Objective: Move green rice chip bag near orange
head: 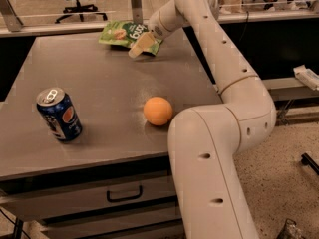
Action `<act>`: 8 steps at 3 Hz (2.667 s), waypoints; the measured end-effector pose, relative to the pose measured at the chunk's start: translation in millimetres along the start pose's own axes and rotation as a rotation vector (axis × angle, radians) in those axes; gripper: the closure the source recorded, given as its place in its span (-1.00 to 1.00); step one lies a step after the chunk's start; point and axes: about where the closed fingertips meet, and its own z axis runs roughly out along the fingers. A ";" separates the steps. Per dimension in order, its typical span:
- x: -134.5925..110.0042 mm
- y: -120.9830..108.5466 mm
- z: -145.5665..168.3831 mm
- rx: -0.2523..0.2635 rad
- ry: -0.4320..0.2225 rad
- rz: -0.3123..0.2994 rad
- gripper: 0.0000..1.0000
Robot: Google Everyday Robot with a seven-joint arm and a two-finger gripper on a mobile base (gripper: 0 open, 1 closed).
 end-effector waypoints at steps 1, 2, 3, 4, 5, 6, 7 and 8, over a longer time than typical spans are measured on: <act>7.3 0.5 10.6 -0.004 0.025 0.006 -0.63; 13.3 -4.1 10.3 0.016 0.076 -0.012 -0.01; 14.3 -5.9 8.4 0.024 0.100 -0.040 0.42; 13.9 -6.0 8.0 0.024 0.100 -0.041 0.90; 13.7 -6.0 7.7 0.024 0.100 -0.041 1.00; 13.3 -6.0 7.3 0.024 0.100 -0.041 1.00; 13.3 -6.0 7.2 0.024 0.100 -0.042 1.00; 10.2 -2.1 -14.2 0.002 0.109 -0.109 1.00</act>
Offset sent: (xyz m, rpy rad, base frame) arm 0.0230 -0.0179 -0.0053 -0.1042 0.0098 -0.0552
